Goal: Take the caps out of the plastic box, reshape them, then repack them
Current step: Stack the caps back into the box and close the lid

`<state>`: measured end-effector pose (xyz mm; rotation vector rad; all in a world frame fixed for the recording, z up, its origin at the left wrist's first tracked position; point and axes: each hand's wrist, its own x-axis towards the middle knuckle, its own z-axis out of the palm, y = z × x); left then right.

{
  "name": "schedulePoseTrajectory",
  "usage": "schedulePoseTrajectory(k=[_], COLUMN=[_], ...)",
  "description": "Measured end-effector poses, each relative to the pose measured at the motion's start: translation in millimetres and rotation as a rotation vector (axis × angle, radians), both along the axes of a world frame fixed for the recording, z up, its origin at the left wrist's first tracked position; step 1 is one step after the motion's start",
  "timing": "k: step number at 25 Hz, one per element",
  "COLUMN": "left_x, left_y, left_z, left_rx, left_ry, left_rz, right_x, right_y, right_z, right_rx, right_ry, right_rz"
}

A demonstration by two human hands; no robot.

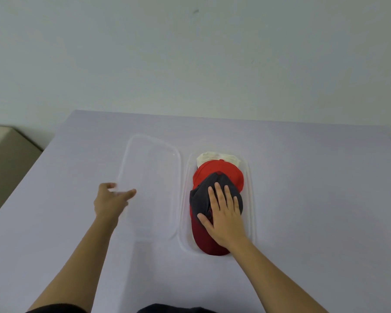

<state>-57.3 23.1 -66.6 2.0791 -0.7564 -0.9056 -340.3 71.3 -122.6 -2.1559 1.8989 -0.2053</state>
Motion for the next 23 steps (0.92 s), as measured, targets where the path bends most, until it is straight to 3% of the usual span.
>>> schedulePoseTrajectory(k=[3, 5, 9, 11, 13, 18, 20, 23], left_x=[-3.3, -9.2, -30.2, -47.3, -66.2, -106.6, -117.0, -125.7], left_y=[0.5, 3.5, 18.3, 26.0, 30.3, 38.8, 40.5, 35.4], left_z=[40.5, 63.2, 83.2, 85.4, 79.3, 39.1, 29.0, 12.1], left_rx=[-0.175, -0.272, -0.365, -0.392, -0.368, -0.083, -0.028, -0.013], left_ry=[-0.069, 0.049, 0.023, 0.014, 0.197, 0.588, 0.632, 0.478], left_rz=[-0.037, -0.119, -0.256, -0.26, -0.27, -0.343, -0.349, -0.409], right_x=[-1.5, -4.7, -18.2, -24.5, -30.0, -51.1, -59.0, -61.1], right_y=[-1.6, -4.2, -10.2, -16.6, -22.1, -24.1, -23.8, -18.8], right_z=[10.1, 20.9, 43.4, 46.7, 45.5, 56.7, 69.1, 73.4], right_rx=[0.048, 0.147, 0.347, 0.411, 0.438, 0.492, 0.484, 0.314], right_ry=[-0.127, -0.283, -0.851, -1.047, -1.179, -1.491, -1.466, -1.146], right_rz=[0.003, -0.044, -0.216, -0.31, -0.382, -0.341, -0.402, -0.511])
